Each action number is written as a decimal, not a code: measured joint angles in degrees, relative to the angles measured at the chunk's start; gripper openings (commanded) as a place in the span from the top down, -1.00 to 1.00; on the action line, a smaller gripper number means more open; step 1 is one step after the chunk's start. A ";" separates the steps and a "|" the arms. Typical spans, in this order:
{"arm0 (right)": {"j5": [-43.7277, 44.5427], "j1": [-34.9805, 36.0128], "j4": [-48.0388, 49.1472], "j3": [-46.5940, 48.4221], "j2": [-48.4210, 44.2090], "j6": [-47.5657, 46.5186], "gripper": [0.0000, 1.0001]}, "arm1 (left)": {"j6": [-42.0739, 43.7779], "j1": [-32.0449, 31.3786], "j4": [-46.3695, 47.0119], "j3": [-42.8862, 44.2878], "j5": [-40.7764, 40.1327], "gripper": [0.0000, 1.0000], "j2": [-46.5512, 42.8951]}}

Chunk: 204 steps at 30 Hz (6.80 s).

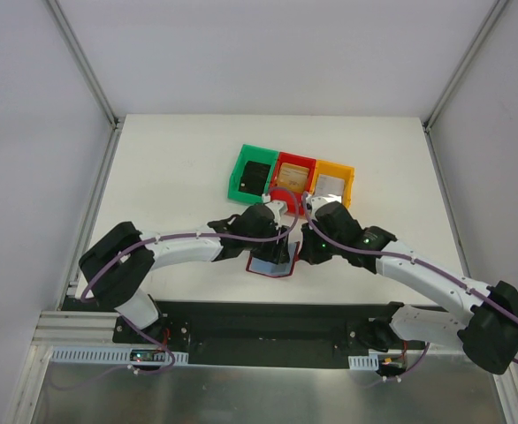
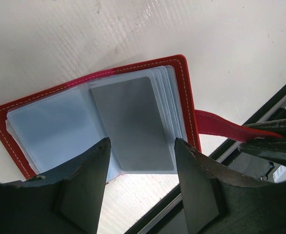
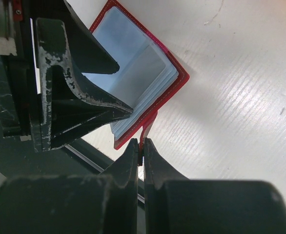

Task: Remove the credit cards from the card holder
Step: Remove the credit card from the card holder.

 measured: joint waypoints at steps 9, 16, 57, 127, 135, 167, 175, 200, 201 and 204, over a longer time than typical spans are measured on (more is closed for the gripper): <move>0.00 0.00 -0.42 0.02 0.00 0.00 1.00 | 0.39 -0.39 -0.07 0.74 -0.42 -0.03 0.74; 0.00 0.00 -1.16 0.02 0.00 -0.02 1.00 | 0.39 -1.11 -0.04 0.79 -0.66 -0.02 2.32; -0.22 0.00 -1.86 0.35 -0.04 -0.70 1.00 | -0.83 0.15 -5.42 1.51 -14.21 0.16 -1.27; -0.50 -7.30 -1.33 -5.64 -4.87 3.74 0.21 | -5.84 4.96 12.55 -8.09 -5.25 0.27 1.18; -1.07 -7.30 4.74 -7.80 4.22 8.52 0.02 | -10.21 4.96 13.05 -15.76 -10.25 0.19 -5.33; 2.47 -6.38 12.37 0.57 22.71 5.57 0.42 | -12.70 7.17 3.48 -22.67 -18.01 -0.06 -23.85; 6.03 -4.55 11.45 2.03 23.76 2.91 0.39 | -10.71 14.49 3.54 -18.99 -8.81 -0.15 -16.65; 9.16 -3.74 8.09 9.92 29.79 -4.96 0.38 | -15.41 12.39 13.14 -28.11 -0.31 0.14 -18.71; 9.27 -3.72 7.98 9.92 29.79 -5.07 0.34 | -15.74 12.39 13.05 -28.59 -0.72 0.11 -19.43; 10.10 -3.72 7.63 9.94 29.77 -5.16 0.14 | -16.35 12.39 11.98 -29.66 -2.51 -0.01 -22.03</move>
